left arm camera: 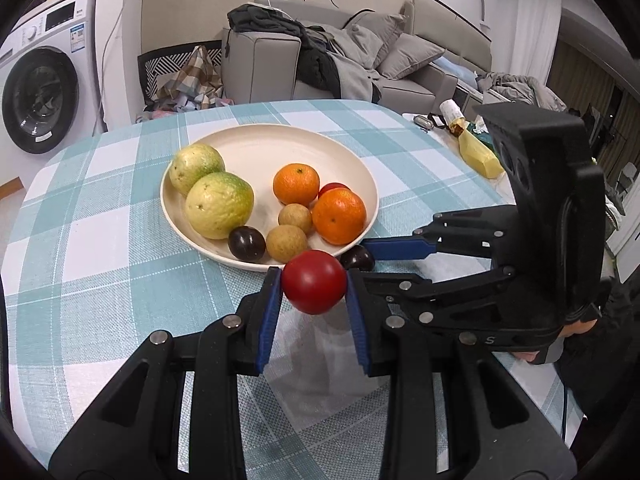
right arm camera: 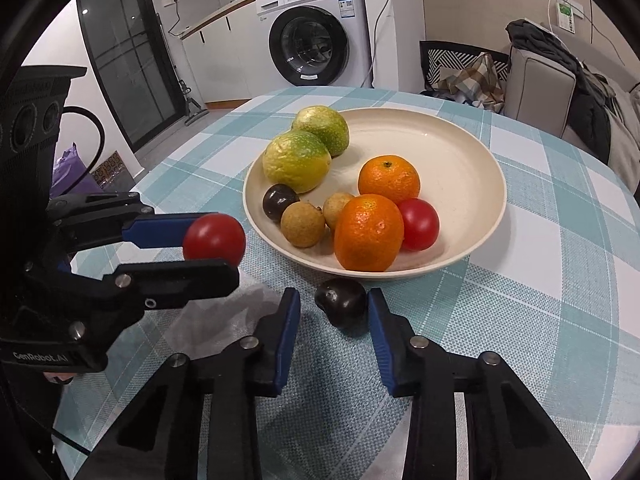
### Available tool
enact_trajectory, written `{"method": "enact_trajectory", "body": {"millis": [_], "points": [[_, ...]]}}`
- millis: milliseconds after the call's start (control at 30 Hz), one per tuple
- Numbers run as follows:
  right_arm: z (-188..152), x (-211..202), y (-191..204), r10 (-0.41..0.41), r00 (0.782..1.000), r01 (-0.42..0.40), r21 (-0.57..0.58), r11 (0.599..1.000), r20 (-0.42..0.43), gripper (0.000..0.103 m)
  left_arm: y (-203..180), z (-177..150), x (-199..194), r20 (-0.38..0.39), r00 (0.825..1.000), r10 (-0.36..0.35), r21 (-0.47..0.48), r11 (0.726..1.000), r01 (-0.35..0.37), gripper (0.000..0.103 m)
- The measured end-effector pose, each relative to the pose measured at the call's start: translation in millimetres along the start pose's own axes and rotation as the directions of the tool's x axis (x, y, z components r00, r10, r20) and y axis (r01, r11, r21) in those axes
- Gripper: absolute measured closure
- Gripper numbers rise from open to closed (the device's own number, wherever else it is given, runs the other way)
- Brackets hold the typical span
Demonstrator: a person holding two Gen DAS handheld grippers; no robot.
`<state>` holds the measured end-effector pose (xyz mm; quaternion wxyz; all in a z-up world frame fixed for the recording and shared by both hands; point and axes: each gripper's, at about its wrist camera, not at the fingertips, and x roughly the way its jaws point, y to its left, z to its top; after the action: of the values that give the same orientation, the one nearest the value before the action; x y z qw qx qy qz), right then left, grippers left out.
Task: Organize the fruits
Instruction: 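Grasp the dark plum with the right tool, then carry the red tomato with the left tool while the right tool carries the dark plum to the plate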
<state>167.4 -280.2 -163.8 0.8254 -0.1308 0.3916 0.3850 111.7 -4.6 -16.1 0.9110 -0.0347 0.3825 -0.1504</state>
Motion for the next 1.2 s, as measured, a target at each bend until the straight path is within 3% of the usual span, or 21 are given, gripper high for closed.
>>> {"method": "enact_trajectory", "body": {"millis": [167, 800, 1200], "points": [[0.1, -0.5, -3.3, -0.006, 1.0, 0.006, 0.016, 1.0, 0.002, 0.075, -0.4, 0.6, -1.2, 0.006, 1.0, 0.003, -0.003, 1.0, -0.003, 0.074], [-2.7, -10.9, -1.5, -0.007, 1.0, 0.007, 0.001, 1.0, 0.024, 0.076, 5.2, 2.4, -5.3, 0.036, 0.999, 0.013, -0.024, 1.0, -0.012, 0.074], [-0.7, -39.4, -10.9, 0.011, 0.991, -0.016, 0.041, 0.999, 0.137, 0.076, 10.3, 4.3, -8.3, 0.077, 0.996, 0.046, -0.06, 0.997, -0.042, 0.074]]}}
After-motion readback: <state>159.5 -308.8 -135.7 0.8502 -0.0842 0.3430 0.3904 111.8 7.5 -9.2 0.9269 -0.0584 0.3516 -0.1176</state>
